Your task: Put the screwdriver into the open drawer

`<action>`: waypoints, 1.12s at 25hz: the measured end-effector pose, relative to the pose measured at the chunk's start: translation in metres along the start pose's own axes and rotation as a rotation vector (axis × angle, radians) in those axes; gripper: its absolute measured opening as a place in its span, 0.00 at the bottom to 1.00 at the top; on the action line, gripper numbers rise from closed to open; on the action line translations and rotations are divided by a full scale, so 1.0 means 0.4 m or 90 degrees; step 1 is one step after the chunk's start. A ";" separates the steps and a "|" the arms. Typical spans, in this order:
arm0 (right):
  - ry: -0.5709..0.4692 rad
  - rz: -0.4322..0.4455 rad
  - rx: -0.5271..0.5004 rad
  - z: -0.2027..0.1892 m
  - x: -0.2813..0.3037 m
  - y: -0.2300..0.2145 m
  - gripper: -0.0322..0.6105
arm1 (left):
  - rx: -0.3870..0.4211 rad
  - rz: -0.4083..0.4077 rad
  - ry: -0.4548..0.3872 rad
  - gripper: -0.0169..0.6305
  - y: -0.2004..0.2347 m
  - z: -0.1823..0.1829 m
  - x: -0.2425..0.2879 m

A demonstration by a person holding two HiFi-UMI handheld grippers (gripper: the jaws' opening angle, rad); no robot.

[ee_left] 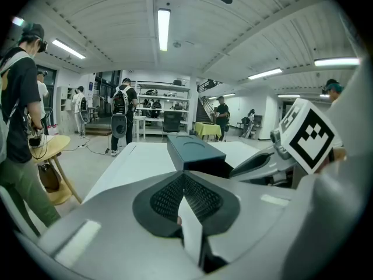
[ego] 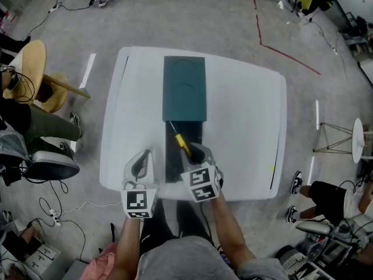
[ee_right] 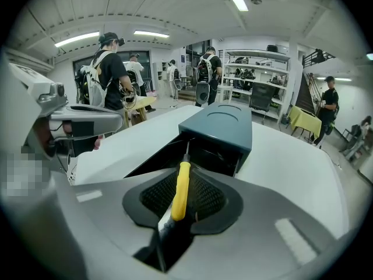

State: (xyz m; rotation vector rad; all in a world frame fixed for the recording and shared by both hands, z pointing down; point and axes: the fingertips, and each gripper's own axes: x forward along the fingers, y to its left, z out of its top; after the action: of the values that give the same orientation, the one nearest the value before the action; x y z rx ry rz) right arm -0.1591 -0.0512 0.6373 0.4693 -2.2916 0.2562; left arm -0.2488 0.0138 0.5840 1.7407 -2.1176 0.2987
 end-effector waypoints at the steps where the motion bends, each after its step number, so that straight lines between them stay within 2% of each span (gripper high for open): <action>1: -0.004 0.005 0.004 0.002 -0.002 0.001 0.19 | 0.000 0.000 0.000 0.04 -0.001 0.001 -0.001; 3: -0.012 0.016 0.014 0.006 -0.008 0.007 0.27 | 0.001 0.000 -0.001 0.04 -0.002 0.004 -0.006; 5: -0.017 0.021 0.021 0.007 -0.011 0.010 0.29 | 0.000 0.001 -0.004 0.04 -0.003 0.008 -0.010; 16: -0.055 0.012 0.028 0.061 -0.050 0.000 0.29 | 0.012 0.001 -0.023 0.04 -0.007 0.058 -0.025; 28: -0.128 -0.020 0.040 0.155 -0.176 -0.036 0.27 | 0.036 -0.006 -0.074 0.04 -0.044 0.188 -0.071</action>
State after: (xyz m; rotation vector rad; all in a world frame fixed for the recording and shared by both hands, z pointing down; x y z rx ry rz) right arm -0.1488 -0.0664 0.5443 0.5867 -2.4755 0.2774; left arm -0.2389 0.0056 0.5028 1.8411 -2.2003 0.2633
